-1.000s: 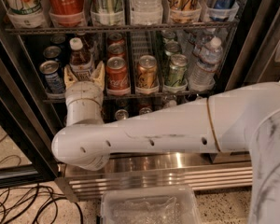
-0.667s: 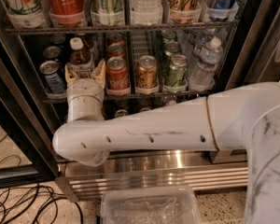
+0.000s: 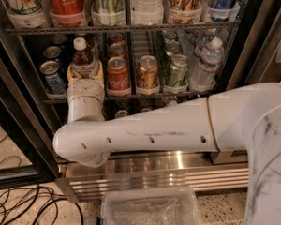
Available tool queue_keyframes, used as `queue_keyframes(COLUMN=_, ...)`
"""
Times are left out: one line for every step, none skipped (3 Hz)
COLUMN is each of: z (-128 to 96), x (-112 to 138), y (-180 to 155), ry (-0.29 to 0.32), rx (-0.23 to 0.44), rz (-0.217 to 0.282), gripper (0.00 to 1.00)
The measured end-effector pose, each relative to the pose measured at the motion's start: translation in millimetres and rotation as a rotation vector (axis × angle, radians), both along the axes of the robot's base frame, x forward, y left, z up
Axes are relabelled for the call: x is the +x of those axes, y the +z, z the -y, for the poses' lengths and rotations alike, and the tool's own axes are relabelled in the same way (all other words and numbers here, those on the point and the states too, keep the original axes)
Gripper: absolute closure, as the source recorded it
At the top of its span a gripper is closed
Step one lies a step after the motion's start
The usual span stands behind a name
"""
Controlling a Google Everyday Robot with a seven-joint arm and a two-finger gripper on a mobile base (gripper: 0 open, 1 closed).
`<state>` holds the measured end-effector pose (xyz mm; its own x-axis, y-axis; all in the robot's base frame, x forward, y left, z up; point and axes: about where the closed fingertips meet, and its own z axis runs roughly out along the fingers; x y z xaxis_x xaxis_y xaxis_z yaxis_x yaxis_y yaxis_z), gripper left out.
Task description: Pick blue plastic bottle from middle shelf of fridge
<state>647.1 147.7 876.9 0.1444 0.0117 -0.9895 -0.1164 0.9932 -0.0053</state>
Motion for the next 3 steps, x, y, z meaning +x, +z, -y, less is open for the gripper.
queue_keyframes(z=1, x=-1, y=2, ry=-0.018, rx=-0.011, rz=0.041, gripper=0.98)
queue_keyframes(z=-2, x=-5, y=12, ry=-0.03, rx=-0.028, rz=0.107, gripper=1.0)
queue_keyframes(z=-5, x=-10, y=18, ry=-0.03, rx=-0.029, rz=0.131, gripper=1.0)
